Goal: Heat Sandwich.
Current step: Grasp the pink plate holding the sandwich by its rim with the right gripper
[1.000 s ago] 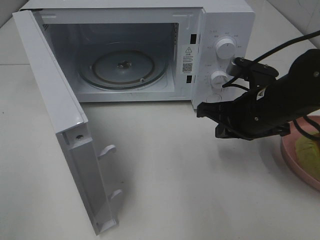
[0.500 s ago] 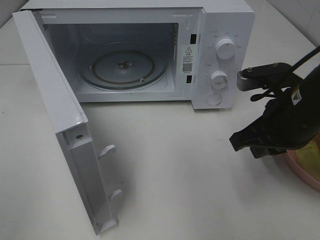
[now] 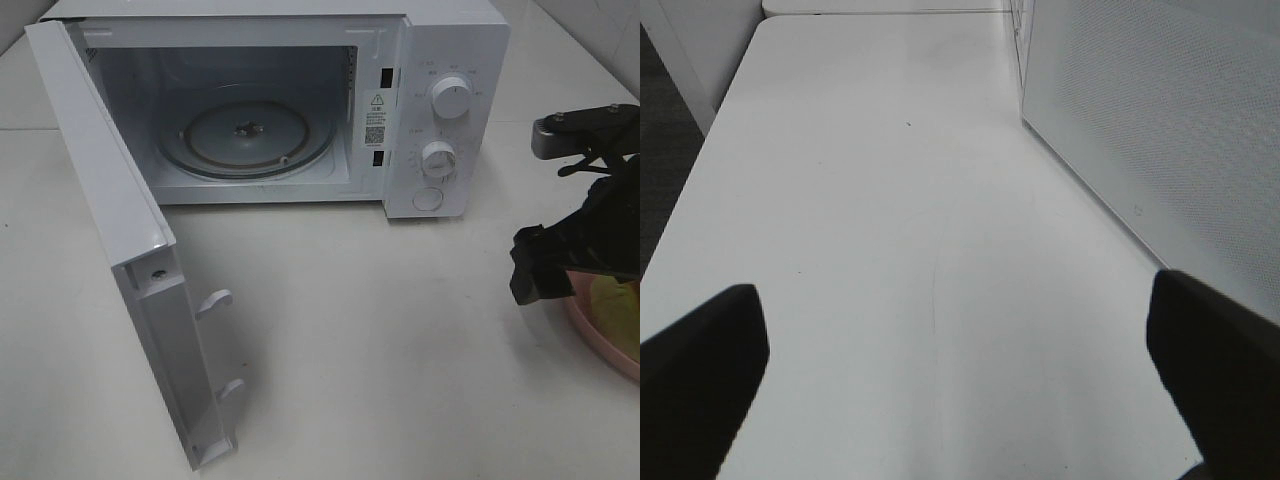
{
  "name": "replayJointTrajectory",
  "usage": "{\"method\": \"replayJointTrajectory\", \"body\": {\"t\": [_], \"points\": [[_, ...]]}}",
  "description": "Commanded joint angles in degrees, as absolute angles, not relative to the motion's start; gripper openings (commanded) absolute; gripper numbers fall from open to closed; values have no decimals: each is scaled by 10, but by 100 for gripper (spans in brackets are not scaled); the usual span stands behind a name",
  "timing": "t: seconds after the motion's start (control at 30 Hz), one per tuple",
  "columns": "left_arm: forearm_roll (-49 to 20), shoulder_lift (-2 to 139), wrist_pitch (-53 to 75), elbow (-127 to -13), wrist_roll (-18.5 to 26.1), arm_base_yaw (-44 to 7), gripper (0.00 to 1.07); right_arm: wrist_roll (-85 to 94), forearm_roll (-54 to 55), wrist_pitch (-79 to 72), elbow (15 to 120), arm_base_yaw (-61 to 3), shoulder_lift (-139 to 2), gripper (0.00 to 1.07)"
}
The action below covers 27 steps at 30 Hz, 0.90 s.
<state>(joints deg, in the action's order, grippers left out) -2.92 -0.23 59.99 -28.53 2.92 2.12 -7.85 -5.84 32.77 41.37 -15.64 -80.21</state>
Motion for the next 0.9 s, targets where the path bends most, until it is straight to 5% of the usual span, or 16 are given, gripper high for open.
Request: {"method": "replayJointTrajectory", "body": {"t": [0.03, 0.9], "points": [[-29, -19, 594, -283, 27, 19, 98, -70, -69, 327, 415, -139, -797, 102], [-29, -19, 594, -283, 27, 19, 98, -129, -103, 249, 415, -108, -943, 91]]}}
